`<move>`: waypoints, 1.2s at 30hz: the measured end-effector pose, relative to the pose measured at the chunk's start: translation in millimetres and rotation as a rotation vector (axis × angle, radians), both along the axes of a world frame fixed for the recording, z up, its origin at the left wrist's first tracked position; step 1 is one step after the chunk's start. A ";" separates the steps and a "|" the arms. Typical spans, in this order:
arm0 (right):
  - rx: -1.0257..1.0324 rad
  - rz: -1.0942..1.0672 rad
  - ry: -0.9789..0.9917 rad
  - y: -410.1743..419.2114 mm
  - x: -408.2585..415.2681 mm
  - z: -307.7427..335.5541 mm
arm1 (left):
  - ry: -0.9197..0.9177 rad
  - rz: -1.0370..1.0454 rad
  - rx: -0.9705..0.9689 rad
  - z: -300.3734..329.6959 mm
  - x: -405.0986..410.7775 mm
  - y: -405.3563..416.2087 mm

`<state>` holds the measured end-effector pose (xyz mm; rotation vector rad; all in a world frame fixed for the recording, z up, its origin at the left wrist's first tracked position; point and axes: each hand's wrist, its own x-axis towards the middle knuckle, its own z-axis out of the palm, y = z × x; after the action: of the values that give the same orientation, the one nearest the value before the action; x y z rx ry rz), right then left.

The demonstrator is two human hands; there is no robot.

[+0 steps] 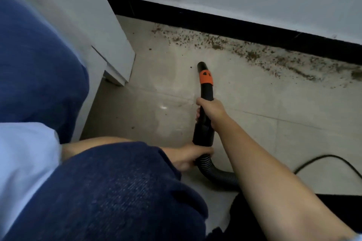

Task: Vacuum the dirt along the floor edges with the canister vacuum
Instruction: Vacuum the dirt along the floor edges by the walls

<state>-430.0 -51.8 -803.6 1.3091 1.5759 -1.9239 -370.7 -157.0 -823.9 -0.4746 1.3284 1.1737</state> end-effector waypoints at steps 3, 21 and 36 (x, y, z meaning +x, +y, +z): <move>0.003 0.029 -0.022 -13.8 11.0 -10.1 | -0.056 -0.032 -0.039 -1.7 11.6 -10.6; 0.015 0.147 0.058 -66.5 -67.8 -19.0 | 0.366 0.303 -0.411 -11.8 -32.0 -27.2; 0.123 -0.123 0.035 -25.5 -68.0 -22.1 | 0.427 0.123 -0.360 -4.1 -45.1 -2.7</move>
<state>-497.9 -77.2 -825.8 1.4612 1.6907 -1.9596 -415.8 -159.8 -828.0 -0.5898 1.9202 1.1801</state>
